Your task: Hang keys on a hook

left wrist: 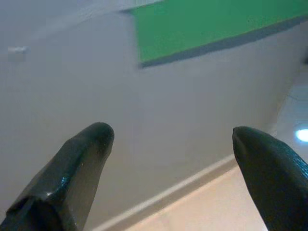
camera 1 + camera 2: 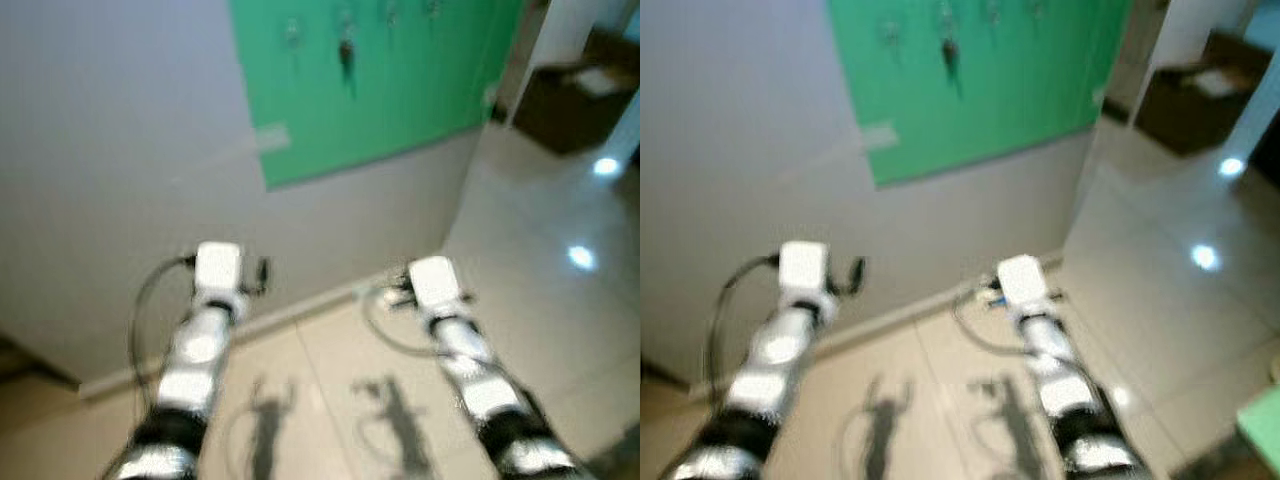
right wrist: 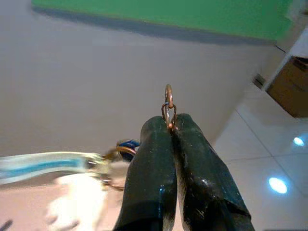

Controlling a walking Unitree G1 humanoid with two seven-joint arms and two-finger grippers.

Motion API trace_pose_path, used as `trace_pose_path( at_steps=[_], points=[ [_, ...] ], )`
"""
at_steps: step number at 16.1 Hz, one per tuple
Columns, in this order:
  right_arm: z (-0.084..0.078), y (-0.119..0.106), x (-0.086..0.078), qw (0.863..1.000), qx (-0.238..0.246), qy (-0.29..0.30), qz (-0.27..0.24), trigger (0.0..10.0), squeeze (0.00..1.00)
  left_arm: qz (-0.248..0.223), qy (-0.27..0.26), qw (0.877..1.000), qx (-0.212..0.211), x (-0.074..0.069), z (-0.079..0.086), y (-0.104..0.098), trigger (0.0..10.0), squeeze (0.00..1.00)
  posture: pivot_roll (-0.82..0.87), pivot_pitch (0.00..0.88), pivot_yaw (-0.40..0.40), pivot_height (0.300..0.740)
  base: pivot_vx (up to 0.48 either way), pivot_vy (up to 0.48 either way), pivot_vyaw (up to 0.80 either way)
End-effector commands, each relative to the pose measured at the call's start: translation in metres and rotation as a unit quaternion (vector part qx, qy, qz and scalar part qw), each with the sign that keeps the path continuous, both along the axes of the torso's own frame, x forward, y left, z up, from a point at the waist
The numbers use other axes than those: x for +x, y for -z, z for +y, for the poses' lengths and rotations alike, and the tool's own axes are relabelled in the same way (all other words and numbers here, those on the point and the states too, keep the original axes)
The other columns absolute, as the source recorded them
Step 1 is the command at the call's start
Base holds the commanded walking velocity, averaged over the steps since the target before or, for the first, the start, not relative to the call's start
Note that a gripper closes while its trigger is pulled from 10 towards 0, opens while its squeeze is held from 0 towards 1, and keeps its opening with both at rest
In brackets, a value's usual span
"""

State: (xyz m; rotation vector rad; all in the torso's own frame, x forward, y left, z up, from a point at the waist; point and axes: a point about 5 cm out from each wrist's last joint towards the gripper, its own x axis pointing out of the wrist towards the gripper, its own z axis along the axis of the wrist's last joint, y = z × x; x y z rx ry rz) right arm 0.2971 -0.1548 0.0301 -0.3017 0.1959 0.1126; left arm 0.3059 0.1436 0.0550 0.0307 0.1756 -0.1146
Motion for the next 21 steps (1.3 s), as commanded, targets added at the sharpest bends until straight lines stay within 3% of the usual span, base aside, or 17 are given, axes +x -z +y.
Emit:
trace_pose_path(
  at_steps=[1, 6, 21],
  points=[
    [0.0066, -0.0076, 0.0063, 1.0, 0.008, -0.005, -0.014, 10.0, 0.0, 0.004, -0.011, 1.0, 0.007, -0.0011, 0.0084, 0.0014, 10.0, 0.0, -0.13, 0.0, 0.095, 0.74, 0.0, 0.0, 0.0],
    [0.0048, -0.0075, 0.0067, 1.0, 0.007, -0.005, -0.012, 10.0, 0.0, 0.008, -0.011, 1.0, 0.014, 0.0006, 0.007, 0.0015, 10.0, 0.0, -0.13, 0.0, 0.091, 0.74, 0.0, 0.0, 0.0],
    [0.0022, -0.0082, 0.0055, 1.0, 0.002, -0.006, -0.015, 10.0, 0.0, -0.01, -0.006, 1.0, -0.003, 0.0046, -0.0008, -0.0042, 10.0, 0.0, -0.13, 0.0, 0.086, 0.74, 0.459, 0.0, 0.0]
  ],
)
